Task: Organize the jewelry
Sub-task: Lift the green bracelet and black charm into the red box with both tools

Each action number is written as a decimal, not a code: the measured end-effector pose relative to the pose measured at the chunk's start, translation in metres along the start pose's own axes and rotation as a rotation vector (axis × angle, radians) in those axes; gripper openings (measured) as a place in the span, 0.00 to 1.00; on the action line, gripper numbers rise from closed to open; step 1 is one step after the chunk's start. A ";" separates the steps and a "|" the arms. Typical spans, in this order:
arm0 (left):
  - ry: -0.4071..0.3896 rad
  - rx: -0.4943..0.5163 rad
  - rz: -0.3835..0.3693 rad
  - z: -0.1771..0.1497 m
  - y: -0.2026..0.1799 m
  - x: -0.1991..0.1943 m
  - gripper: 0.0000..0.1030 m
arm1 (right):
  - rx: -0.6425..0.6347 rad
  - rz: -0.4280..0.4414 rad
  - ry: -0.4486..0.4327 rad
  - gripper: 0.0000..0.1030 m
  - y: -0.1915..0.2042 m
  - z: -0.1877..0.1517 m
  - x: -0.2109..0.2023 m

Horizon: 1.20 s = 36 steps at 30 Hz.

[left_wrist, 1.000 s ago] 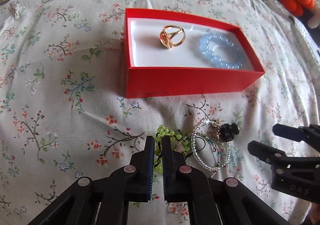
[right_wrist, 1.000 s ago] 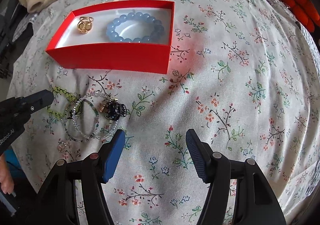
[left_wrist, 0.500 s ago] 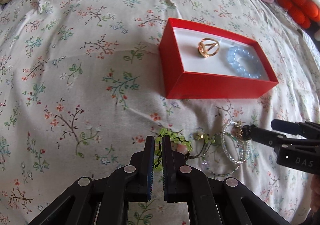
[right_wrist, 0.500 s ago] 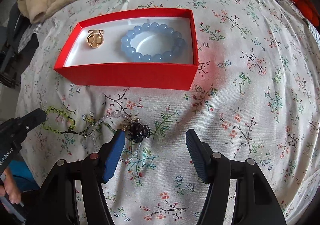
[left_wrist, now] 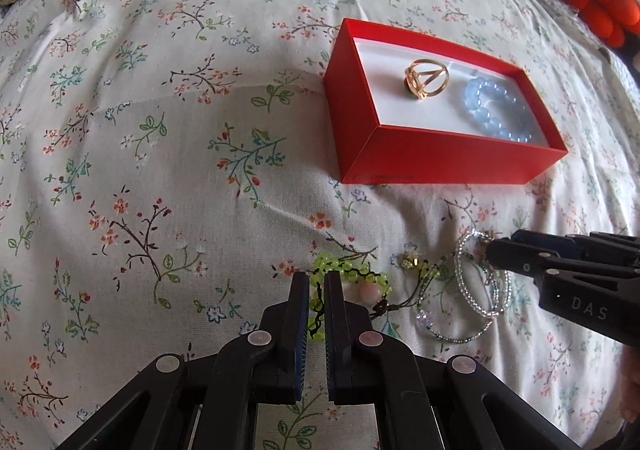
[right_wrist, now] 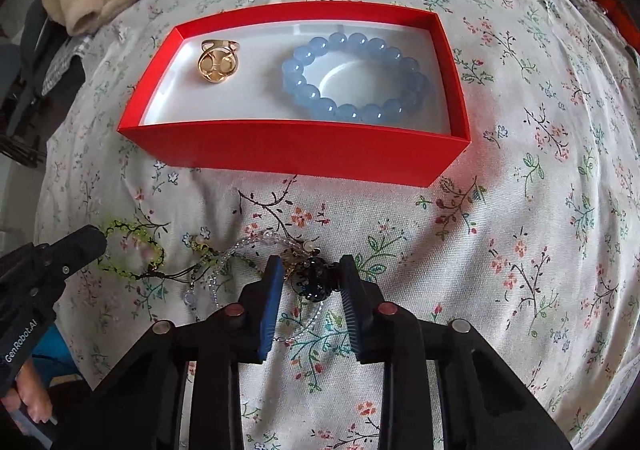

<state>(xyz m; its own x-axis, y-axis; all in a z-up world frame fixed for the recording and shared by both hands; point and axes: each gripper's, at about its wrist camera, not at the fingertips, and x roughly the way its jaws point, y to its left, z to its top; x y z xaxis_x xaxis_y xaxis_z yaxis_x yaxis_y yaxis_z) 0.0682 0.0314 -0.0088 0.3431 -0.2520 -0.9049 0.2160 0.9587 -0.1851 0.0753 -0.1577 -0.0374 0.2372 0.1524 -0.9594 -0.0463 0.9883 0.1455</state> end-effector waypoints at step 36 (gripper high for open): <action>-0.181 0.022 -0.123 0.033 -0.041 -0.062 0.02 | 0.061 0.097 -0.196 0.22 -0.026 0.007 -0.086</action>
<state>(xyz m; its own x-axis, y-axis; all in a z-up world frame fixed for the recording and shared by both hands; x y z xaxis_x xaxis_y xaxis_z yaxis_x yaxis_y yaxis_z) 0.0686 0.0038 0.0680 0.4710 -0.3881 -0.7922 0.2853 0.9168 -0.2795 0.0629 -0.1967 0.0427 0.4192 0.2398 -0.8756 -0.0206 0.9667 0.2549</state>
